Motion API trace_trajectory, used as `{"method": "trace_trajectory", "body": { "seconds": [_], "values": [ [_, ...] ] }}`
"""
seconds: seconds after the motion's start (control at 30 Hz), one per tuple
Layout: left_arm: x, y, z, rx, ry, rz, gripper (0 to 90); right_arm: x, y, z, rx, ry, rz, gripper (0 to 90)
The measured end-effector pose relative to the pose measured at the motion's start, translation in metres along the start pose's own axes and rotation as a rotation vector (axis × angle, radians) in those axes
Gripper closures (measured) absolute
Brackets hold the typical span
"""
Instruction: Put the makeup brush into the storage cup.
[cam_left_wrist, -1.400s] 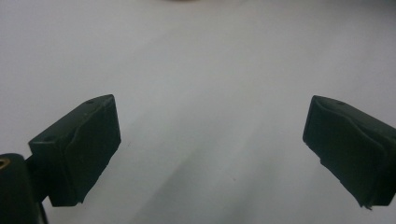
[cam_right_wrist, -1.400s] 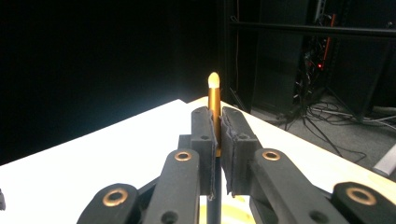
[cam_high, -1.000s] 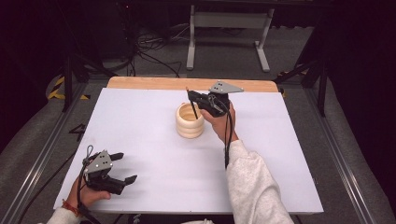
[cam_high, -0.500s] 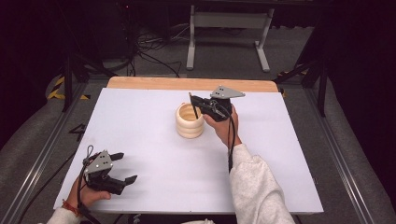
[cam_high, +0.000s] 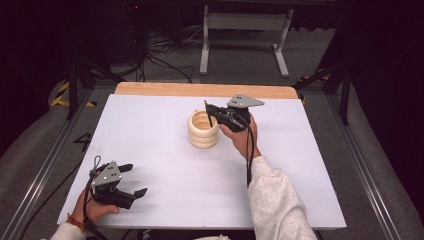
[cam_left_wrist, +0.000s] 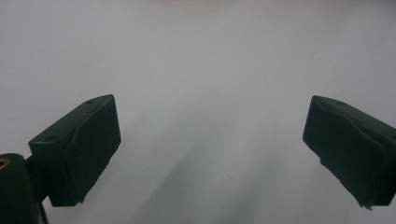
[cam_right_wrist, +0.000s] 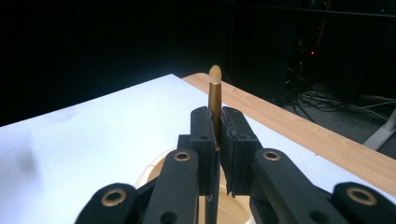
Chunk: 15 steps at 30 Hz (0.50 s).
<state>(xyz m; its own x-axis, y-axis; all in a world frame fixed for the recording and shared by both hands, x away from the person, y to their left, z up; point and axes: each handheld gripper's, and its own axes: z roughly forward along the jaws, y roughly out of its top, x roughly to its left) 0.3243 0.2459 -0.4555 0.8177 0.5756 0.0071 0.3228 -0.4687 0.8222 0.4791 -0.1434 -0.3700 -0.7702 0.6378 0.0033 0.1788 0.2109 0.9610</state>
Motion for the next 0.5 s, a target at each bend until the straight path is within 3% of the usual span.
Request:
{"method": "trace_trajectory", "body": {
  "seconds": [0.5],
  "values": [
    [-0.0002,0.0,0.0003,0.0,-0.005,-0.001,4.8,-0.0003,-0.0044,0.0002,0.024,-0.018,-0.012,84.5]
  ]
}}
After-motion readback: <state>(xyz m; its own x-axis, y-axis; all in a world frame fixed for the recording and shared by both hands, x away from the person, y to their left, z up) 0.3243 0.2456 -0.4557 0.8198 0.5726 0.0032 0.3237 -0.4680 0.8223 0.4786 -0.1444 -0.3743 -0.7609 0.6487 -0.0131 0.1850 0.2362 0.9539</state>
